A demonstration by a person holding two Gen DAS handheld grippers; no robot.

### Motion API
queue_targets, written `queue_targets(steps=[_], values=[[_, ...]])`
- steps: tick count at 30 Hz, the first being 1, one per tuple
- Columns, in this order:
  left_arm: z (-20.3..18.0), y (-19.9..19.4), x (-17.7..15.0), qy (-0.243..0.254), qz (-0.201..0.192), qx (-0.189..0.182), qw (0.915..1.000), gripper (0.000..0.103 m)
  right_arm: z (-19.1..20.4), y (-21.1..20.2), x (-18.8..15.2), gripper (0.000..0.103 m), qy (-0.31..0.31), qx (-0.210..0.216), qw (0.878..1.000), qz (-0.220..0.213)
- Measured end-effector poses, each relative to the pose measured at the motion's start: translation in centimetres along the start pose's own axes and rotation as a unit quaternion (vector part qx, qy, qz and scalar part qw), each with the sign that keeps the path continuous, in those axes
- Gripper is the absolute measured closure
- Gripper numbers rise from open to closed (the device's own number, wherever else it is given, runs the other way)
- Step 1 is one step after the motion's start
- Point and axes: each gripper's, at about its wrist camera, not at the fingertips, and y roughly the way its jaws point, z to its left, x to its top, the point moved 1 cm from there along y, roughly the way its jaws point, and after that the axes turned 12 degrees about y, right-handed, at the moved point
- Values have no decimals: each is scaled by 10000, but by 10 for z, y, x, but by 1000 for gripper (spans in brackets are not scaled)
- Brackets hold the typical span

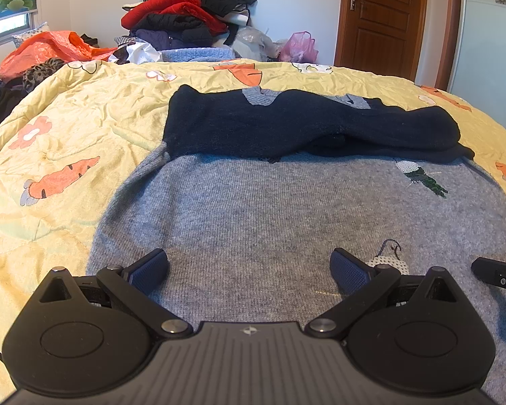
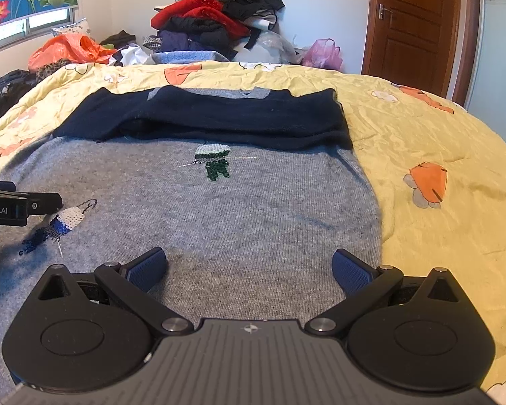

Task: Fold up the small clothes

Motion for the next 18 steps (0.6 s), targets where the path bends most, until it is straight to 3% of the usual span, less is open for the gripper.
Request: queue_targets(steps=[14,18], values=[[0,0,0,-3,0,7,10000,0,0,0,0,0,1,-6,10000,2],[0,0,0,0,1,9,10000,0,2,-8,-3,0,166,-183,9997,43]])
